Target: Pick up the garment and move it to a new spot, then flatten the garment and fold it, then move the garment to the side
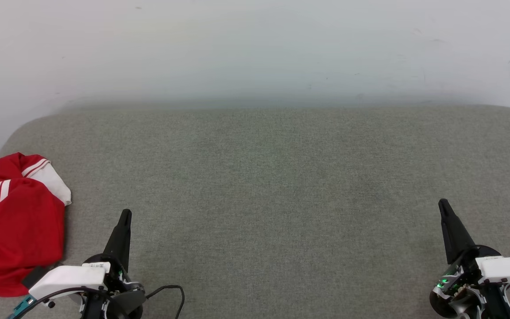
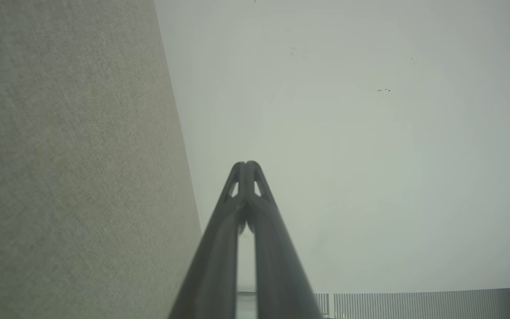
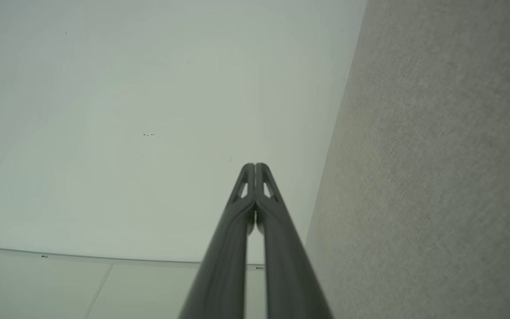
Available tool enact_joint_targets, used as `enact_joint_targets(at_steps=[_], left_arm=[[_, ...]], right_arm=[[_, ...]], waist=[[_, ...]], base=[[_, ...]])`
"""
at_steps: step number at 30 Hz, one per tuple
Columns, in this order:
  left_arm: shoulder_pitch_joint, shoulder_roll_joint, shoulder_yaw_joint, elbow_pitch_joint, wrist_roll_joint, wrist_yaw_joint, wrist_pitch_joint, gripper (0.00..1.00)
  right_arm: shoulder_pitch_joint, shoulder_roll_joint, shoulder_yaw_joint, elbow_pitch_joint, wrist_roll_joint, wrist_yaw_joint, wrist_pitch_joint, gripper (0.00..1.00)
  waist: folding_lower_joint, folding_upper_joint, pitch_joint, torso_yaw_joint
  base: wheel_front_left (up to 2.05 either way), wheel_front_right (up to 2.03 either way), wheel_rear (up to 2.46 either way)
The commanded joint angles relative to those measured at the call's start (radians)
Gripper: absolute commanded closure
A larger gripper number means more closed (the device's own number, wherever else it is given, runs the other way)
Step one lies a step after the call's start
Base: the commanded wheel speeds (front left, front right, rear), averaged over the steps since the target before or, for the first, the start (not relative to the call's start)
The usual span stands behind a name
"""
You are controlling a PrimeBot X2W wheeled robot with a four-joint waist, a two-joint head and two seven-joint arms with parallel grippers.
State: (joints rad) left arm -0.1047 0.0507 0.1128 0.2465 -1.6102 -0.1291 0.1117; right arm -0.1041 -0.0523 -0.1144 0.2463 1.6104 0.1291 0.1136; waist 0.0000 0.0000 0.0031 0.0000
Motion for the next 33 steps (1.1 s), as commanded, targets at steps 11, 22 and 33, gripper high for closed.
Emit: enact_joint_targets(at_steps=[11,22,33], left_arm=[[-0.010,0.000,0.001,0.001,0.001,-0.003,0.002,1.00],[-0.010,0.000,0.001,0.001,0.001,-0.003,0.002,1.00],[-0.010,0.000,0.001,0.001,0.001,-0.003,0.002,1.00]], right_arm=[[-0.013,0.002,0.000,0.001,0.000,0.003,0.000,1.00],[-0.013,0.002,0.000,0.001,0.000,0.003,0.000,1.00],[-0.013,0.002,0.000,0.001,0.000,0.003,0.000,1.00]], waist=[[0.0000,0.0000,0.000,0.000],[0.0000,0.0000,0.000,0.000],[0.0000,0.0000,0.000,0.000]], base=[[0.00,0.00,0.00],[0.00,0.00,0.00],[0.00,0.00,0.00]])
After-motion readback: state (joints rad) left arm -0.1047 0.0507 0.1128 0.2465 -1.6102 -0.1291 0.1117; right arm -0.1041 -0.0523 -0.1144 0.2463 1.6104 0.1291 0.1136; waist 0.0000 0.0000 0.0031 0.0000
